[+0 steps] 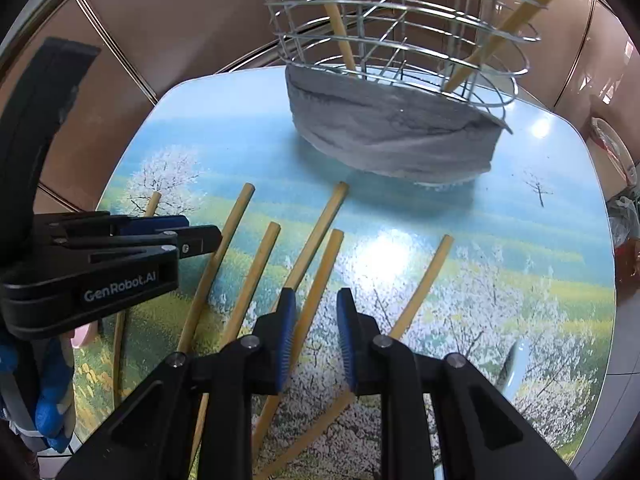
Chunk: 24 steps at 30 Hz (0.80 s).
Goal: Organize utensils
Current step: 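Lower the left tool back to the chopsticks while the right tool returns too, then close the left tool on another chopstick while the right tool grasps one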
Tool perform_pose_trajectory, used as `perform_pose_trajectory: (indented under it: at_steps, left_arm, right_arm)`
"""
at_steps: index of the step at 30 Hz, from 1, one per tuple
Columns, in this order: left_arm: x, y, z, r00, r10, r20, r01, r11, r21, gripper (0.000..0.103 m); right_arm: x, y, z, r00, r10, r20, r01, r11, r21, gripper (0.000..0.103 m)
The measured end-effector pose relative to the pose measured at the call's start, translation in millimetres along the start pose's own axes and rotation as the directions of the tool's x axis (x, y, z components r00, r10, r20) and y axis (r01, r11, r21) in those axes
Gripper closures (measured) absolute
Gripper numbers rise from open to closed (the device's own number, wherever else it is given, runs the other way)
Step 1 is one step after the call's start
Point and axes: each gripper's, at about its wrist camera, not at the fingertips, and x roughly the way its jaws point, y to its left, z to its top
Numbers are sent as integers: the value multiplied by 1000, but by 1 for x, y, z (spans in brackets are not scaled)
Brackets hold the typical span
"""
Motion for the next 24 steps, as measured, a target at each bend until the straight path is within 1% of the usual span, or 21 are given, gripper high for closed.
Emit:
perform_pose_trajectory:
  at_steps: [10, 17, 23, 24]
  left_arm:
    - [4, -4, 11, 1000, -5, -5, 5, 1000, 21, 72]
    - [3, -13, 11, 1000, -10, -13, 10, 1000, 30, 72]
    - [8, -20, 15, 1000, 2, -23, -1, 999, 32, 73]
    - [8, -21, 15, 1000, 9, -20, -8, 999, 33, 74]
  right_arm:
    - [20, 8, 10, 1000, -18, -24, 18, 1000, -3, 83]
    - [29, 10, 17, 999, -22, -31, 22, 1000, -4, 83]
    - [24, 2, 12, 999, -19, -32, 19, 1000, -7, 83]
    - [24, 1, 12, 999, -17, -33, 17, 1000, -8, 85]
